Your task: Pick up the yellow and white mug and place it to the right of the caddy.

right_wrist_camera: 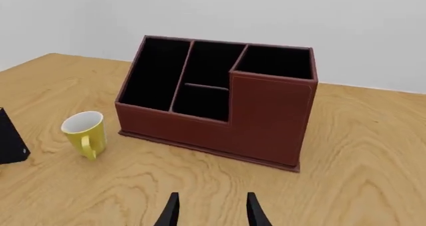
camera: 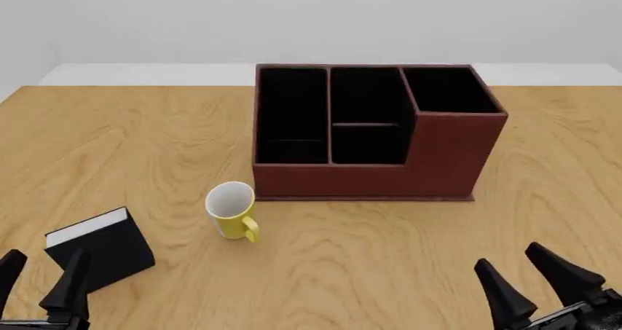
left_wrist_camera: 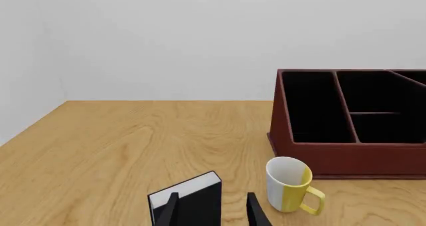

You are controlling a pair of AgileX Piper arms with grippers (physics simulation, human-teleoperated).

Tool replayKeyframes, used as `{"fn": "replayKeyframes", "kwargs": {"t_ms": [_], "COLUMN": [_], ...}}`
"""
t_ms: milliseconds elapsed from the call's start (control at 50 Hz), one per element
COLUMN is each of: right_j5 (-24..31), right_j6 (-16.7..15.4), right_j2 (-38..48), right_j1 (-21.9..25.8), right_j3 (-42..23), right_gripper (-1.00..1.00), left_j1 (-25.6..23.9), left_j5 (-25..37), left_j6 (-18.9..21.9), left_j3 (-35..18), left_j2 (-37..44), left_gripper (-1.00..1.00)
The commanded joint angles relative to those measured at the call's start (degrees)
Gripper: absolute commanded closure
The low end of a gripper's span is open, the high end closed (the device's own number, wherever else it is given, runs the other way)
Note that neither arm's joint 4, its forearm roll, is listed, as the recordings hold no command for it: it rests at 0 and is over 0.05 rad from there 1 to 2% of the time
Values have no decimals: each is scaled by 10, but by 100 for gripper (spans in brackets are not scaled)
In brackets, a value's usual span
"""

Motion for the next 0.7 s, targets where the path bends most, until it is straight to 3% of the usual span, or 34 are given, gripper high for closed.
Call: {"fn": "replayKeyframes", "kwargs": {"t_ms": [20, 420, 700], "right_j5": [-32, -86, -108], "right_j6": [-7, -11, -18], "right_j2": [46, 114, 144], "right_j1": [43, 95, 106], "right_j3": [-6, -16, -26], "right_gripper": [-100, -100, -100], "left_j1": [0, 0, 0], "left_j5": [0, 0, 0], "left_j6": [0, 0, 0], "left_j3": [0, 0, 0], "left_j2": [0, 0, 0], "left_gripper": [-100, -100, -100]}}
